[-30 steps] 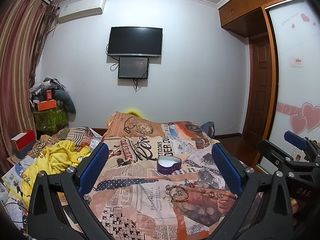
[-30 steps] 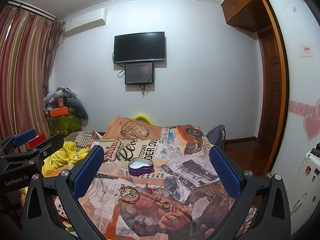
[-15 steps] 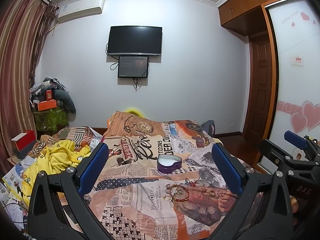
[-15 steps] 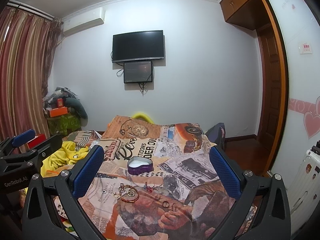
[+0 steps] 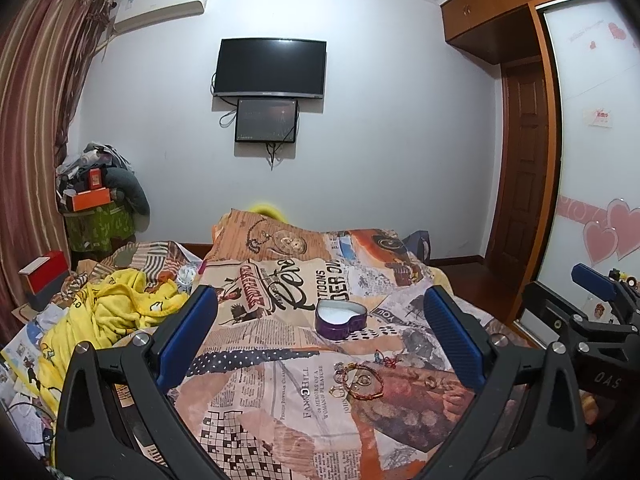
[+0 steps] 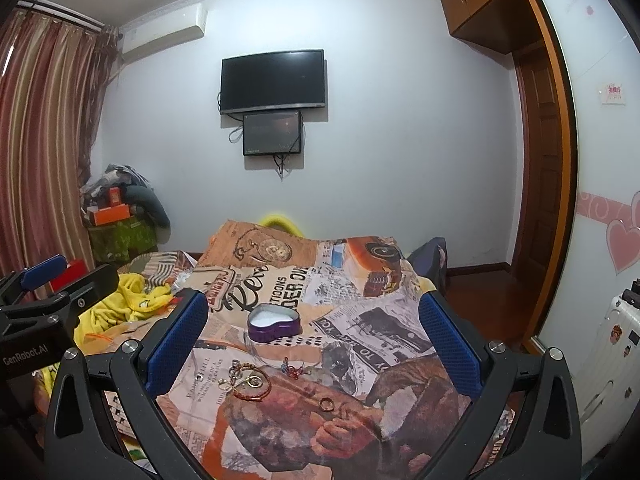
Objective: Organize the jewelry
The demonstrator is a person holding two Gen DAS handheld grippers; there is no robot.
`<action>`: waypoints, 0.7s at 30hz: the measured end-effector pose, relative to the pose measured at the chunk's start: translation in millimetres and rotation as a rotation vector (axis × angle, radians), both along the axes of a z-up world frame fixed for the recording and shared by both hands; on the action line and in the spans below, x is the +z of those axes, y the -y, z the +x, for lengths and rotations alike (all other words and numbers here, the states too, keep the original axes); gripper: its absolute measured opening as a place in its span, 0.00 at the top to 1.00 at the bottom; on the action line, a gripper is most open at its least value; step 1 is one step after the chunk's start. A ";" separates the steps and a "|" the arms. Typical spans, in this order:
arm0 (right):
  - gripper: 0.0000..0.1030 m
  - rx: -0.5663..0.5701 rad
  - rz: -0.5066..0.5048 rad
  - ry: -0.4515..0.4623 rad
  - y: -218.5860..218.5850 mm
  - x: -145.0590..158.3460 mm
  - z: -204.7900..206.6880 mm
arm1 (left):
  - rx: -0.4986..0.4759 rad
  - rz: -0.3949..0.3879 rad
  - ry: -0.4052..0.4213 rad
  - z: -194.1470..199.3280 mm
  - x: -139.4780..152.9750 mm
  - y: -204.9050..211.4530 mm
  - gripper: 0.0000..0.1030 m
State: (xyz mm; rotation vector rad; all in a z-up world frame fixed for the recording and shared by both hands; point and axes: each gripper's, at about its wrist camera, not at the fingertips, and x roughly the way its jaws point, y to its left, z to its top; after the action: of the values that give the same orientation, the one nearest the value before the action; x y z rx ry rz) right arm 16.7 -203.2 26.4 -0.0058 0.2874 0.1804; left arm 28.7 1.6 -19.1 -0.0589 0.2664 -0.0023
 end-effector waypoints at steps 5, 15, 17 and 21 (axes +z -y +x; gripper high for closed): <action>0.00 -0.031 -0.024 -0.053 3.2 -12.3 15.3 | 0.006 -0.006 -0.058 20.6 -10.6 -12.9 0.00; 0.00 -0.101 -0.007 -0.237 30.2 -54.3 59.0 | 0.100 -0.002 -0.228 76.8 -53.1 -47.3 0.04; 0.00 -0.114 -0.005 -0.269 34.8 -61.5 65.2 | 0.099 -0.002 -0.269 86.9 -63.7 -49.2 0.09; 0.05 -0.132 -0.007 -0.339 42.2 -80.2 78.8 | 0.056 -0.027 -0.367 105.4 -86.8 -50.5 0.17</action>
State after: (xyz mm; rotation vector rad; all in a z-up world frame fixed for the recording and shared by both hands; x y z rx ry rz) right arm 95.5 -245.4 -53.8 0.0366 0.6244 0.0482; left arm 134.1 52.2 -105.9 -0.0939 0.6313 0.0616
